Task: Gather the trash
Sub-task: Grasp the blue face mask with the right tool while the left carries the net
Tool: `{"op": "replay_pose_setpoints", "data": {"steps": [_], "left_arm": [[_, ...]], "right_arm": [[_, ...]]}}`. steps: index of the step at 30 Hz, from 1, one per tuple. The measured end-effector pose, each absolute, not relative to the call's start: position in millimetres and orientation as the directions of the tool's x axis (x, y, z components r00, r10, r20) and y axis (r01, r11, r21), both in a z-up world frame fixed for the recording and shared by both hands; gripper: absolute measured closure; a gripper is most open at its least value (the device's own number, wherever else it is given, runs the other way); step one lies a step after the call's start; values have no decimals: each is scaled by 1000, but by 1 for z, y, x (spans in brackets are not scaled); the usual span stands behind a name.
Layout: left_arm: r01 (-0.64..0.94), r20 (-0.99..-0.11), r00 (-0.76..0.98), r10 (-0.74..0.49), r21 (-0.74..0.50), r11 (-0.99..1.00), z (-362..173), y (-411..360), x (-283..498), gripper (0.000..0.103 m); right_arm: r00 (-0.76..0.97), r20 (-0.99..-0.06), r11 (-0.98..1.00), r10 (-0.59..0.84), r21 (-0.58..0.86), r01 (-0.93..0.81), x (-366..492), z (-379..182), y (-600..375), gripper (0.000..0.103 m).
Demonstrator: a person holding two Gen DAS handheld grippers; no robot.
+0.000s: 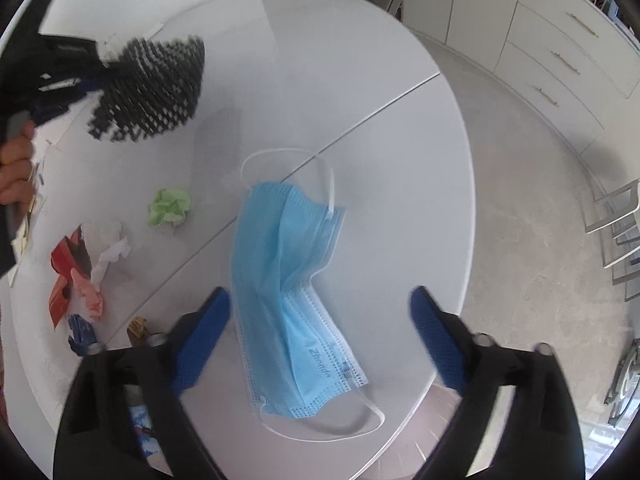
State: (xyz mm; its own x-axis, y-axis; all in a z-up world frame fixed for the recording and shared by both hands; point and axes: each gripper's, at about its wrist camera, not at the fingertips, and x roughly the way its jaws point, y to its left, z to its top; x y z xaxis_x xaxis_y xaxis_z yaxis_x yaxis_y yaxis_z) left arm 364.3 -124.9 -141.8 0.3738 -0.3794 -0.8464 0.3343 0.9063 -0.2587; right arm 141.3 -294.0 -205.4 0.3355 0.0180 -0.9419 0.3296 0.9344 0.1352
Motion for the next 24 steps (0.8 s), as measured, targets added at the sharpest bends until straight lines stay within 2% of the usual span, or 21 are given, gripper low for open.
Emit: {"op": "replay_pose_setpoints", "data": {"steps": [2,3,4,7,12,19,21,24], "left_arm": [[353,-829,386,-405,-273,895,-126,-115,347,92],[362,-823,393,-410,-272,892,-119,-114,340,92],[369,-819,397,-414,-271,889,-114,-113,334,92],[406,-809,408,-423,-254,878,-100,-113,307,92],[486,-799,390,-457,-243,839,-75,-119,247,92],[615,-817,236,-526,-294,732,-75,-151,145,92],[642,-821,150,-551,-343,686,-83,-163,113,92],[678,-839,86,-538,-346,648,-98,-178,72,92]], "right_arm": [[322,-946,938,36,143,315,142,-212,-292,49],[323,-945,939,54,158,306,143,-214,-291,66],[325,-943,938,68,171,300,142,-215,-290,76],[360,-929,938,91,201,281,135,-208,-291,81],[420,-902,933,98,231,276,100,-180,-304,82],[466,-884,930,33,198,311,2,-137,-337,82],[463,-886,924,18,192,332,-24,-133,-344,82],[445,-895,913,-8,175,368,-67,-134,-354,82]]}}
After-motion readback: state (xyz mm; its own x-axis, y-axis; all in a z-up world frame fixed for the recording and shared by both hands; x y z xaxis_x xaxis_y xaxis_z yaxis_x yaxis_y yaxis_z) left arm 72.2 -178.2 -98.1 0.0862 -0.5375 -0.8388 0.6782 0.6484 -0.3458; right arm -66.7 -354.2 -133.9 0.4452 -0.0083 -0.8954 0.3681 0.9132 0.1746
